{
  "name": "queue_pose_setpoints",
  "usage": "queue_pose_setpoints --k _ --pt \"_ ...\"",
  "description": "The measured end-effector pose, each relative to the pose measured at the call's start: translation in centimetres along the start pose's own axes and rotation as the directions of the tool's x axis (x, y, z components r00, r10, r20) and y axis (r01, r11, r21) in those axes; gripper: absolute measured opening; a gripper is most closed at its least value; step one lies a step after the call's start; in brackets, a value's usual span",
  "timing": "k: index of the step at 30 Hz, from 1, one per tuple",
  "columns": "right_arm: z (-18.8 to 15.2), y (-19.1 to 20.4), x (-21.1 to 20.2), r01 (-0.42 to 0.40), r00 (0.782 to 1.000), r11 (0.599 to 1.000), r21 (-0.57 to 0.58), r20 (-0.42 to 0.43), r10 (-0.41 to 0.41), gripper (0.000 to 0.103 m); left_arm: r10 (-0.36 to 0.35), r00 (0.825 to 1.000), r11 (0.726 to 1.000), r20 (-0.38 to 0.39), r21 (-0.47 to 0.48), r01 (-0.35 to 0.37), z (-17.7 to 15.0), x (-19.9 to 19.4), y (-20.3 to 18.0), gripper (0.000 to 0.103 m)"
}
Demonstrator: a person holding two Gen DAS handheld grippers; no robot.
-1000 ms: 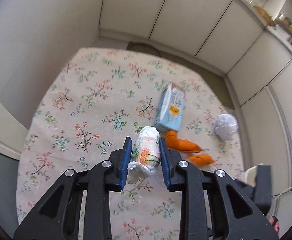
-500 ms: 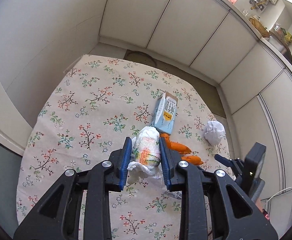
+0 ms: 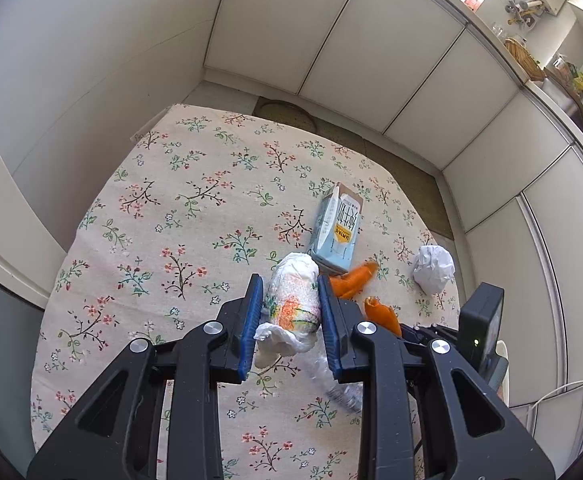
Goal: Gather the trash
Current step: 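Grasp the white printed wrapper with the left tool while the right tool grasps an orange snack piece, then carry both items over the white bin and open both tools to drop them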
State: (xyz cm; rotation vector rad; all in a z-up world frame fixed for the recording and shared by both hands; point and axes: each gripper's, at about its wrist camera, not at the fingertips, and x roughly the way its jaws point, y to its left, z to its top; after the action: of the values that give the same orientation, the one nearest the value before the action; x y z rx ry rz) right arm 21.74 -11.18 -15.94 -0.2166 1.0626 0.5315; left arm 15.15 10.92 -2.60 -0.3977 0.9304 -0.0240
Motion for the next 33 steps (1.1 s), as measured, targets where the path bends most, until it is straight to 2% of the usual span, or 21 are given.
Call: queue_pose_setpoints --k 3,9,15,19,26,33 --pt "0.0 0.4 -1.5 0.0 1.0 1.0 0.01 0.026 0.0 0.016 -0.006 1.0 1.0 0.007 -0.005 0.006 0.0 -0.1 -0.4 0.027" --pt "0.8 1.2 -6.4 0.026 0.989 0.999 0.035 0.148 -0.031 0.016 -0.031 0.999 1.0 0.034 0.0 0.031 0.1 -0.7 -2.1 0.027" --pt "0.7 1.1 -11.5 0.066 0.961 0.994 0.088 0.262 -0.087 0.016 -0.056 0.995 0.998 0.082 0.046 0.053 -0.1 -1.5 -5.1 0.027" --pt "-0.2 -0.2 -14.3 0.11 0.938 0.981 0.158 0.31 -0.155 0.016 -0.078 0.991 0.995 0.108 0.072 0.07 -0.5 -1.8 -7.3 0.027" --pt "-2.6 -3.6 -17.9 0.209 0.895 0.937 0.281 0.332 -0.299 0.016 -0.126 0.983 0.985 0.131 0.132 0.109 -1.7 -1.3 -11.4 0.027" --pt "-5.3 -7.6 -20.5 0.293 0.847 0.857 0.423 0.302 -0.438 0.016 -0.173 0.977 0.969 0.129 0.199 0.145 -3.3 0.1 -15.8 0.027"
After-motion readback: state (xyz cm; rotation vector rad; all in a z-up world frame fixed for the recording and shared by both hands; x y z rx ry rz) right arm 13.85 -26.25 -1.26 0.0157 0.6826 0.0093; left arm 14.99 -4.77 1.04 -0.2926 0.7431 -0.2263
